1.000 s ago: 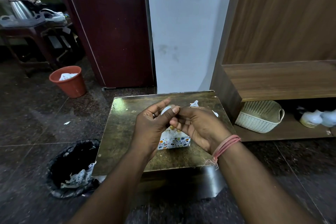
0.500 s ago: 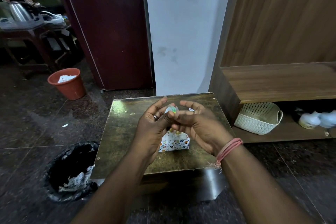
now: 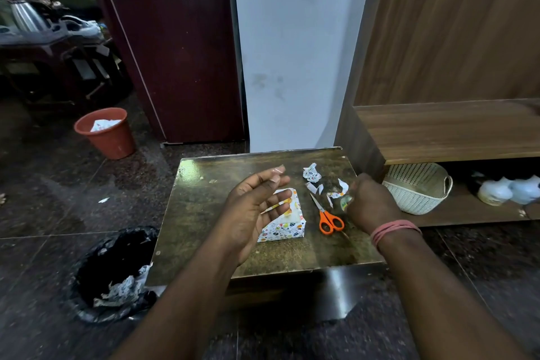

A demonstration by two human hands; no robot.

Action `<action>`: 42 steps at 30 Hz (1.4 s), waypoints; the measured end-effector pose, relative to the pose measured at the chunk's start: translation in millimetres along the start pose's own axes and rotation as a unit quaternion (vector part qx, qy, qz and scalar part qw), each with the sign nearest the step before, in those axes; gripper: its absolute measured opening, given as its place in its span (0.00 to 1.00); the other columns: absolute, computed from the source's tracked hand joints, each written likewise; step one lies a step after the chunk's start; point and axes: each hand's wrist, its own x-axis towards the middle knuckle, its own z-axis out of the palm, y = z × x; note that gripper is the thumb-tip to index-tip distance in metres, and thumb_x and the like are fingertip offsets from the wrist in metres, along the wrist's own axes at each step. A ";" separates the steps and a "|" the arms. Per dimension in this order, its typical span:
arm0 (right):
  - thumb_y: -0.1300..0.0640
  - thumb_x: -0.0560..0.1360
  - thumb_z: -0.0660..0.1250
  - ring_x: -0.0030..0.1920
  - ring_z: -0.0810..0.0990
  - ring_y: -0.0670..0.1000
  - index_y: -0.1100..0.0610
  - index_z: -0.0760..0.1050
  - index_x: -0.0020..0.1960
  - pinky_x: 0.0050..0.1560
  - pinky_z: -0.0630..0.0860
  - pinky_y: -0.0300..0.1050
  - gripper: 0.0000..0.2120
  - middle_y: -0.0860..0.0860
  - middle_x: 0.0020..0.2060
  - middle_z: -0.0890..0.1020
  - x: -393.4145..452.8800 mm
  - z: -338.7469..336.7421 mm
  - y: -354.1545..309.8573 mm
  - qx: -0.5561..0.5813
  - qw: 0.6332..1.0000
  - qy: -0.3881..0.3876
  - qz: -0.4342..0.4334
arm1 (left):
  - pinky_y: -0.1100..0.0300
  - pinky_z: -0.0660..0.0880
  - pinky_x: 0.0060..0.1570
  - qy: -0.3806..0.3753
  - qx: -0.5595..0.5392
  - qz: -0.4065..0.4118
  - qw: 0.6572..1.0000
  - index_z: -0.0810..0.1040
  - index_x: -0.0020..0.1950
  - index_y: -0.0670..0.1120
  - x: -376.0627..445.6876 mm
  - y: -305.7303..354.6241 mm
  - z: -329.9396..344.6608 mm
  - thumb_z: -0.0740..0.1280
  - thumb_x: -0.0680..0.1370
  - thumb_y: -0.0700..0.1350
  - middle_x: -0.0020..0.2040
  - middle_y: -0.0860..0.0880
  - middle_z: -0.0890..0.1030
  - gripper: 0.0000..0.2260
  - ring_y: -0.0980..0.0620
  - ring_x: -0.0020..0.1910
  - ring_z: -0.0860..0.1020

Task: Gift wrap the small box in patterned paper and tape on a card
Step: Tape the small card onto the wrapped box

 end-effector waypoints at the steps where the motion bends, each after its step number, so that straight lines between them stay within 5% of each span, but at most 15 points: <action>1: 0.58 0.75 0.72 0.59 0.80 0.63 0.63 0.72 0.60 0.52 0.74 0.47 0.17 0.63 0.56 0.81 0.2 2.2 -0.4 -0.002 1.000 0.003 0.000 | 0.47 0.78 0.64 -0.001 0.003 -0.004 1.000 0.81 0.65 0.45 -0.6 -0.3 -0.2 0.67 0.82 0.43 0.60 0.45 0.85 0.13 0.42 0.62 0.82; 8: 0.59 0.72 0.69 0.51 0.83 0.61 0.56 0.80 0.52 0.51 0.80 0.49 0.09 0.59 0.49 0.84 5.9 14.8 -3.7 0.007 0.999 0.026 -0.021 | 0.51 0.79 0.59 -0.023 0.000 -0.017 1.000 0.82 0.66 0.45 -1.7 1.6 -3.9 0.66 0.83 0.41 0.61 0.45 0.85 0.13 0.45 0.58 0.83; 11: 0.57 0.75 0.70 0.42 0.84 0.51 0.55 0.82 0.42 0.46 0.80 0.46 0.04 0.52 0.39 0.86 0.9 10.0 -23.0 0.181 0.978 0.058 -0.091 | 0.52 0.79 0.56 -0.029 0.009 -0.020 0.999 0.82 0.65 0.44 0.1 1.7 -3.1 0.64 0.82 0.37 0.61 0.45 0.85 0.14 0.46 0.55 0.83; 15: 0.56 0.78 0.72 0.35 0.82 0.52 0.56 0.85 0.45 0.43 0.81 0.52 0.06 0.60 0.38 0.85 -18.7 9.3 -50.2 0.403 0.899 -0.091 -0.144 | 0.55 0.78 0.50 -0.034 0.017 -0.016 0.999 0.81 0.64 0.41 1.4 0.1 -1.9 0.62 0.81 0.32 0.61 0.41 0.84 0.15 0.47 0.49 0.81; 22: 0.64 0.74 0.74 0.32 0.79 0.56 0.60 0.85 0.44 0.34 0.78 0.45 0.01 0.62 0.33 0.83 -25.0 9.2 -56.3 0.453 0.876 -0.091 -0.141 | 0.56 0.76 0.46 -0.035 0.091 0.007 0.995 0.85 0.56 0.42 -1.0 4.4 -5.1 0.62 0.80 0.31 0.54 0.43 0.85 0.14 0.50 0.46 0.80; 29: 0.66 0.76 0.71 0.29 0.77 0.54 0.62 0.84 0.42 0.31 0.76 0.44 0.05 0.59 0.31 0.81 -18.8 12.4 -51.6 0.459 0.879 -0.103 -0.077 | 0.58 0.77 0.42 0.009 0.186 0.001 0.983 0.83 0.59 0.43 1.0 6.9 -6.2 0.63 0.81 0.35 0.53 0.44 0.87 0.12 0.53 0.42 0.81; 33: 0.68 0.76 0.71 0.26 0.73 0.51 0.67 0.80 0.41 0.25 0.73 0.41 0.05 0.61 0.32 0.78 -14.6 17.8 -47.2 0.499 0.853 -0.152 0.020 | 0.55 0.79 0.44 0.102 0.302 0.078 0.945 0.82 0.60 0.50 5.9 5.2 -14.2 0.64 0.81 0.38 0.52 0.50 0.85 0.13 0.55 0.41 0.81; 37: 0.69 0.75 0.70 0.25 0.71 0.52 0.67 0.76 0.39 0.22 0.70 0.40 0.07 0.59 0.30 0.75 -10.3 34.9 -45.9 0.481 0.857 -0.163 0.085 | 0.60 0.74 0.40 0.093 0.443 0.136 0.881 0.84 0.60 0.53 5.9 -6.3 -10.1 0.66 0.80 0.38 0.54 0.55 0.82 0.14 0.57 0.43 0.79; 42: 0.67 0.74 0.71 0.23 0.73 0.53 0.67 0.77 0.40 0.27 0.69 0.44 0.06 0.60 0.28 0.76 -3.8 42.4 -44.3 0.438 0.876 -0.174 0.101 | 0.58 0.73 0.58 0.046 0.593 0.187 0.782 0.81 0.68 0.56 6.1 -21.8 -10.0 0.65 0.80 0.39 0.59 0.54 0.77 0.20 0.50 0.59 0.75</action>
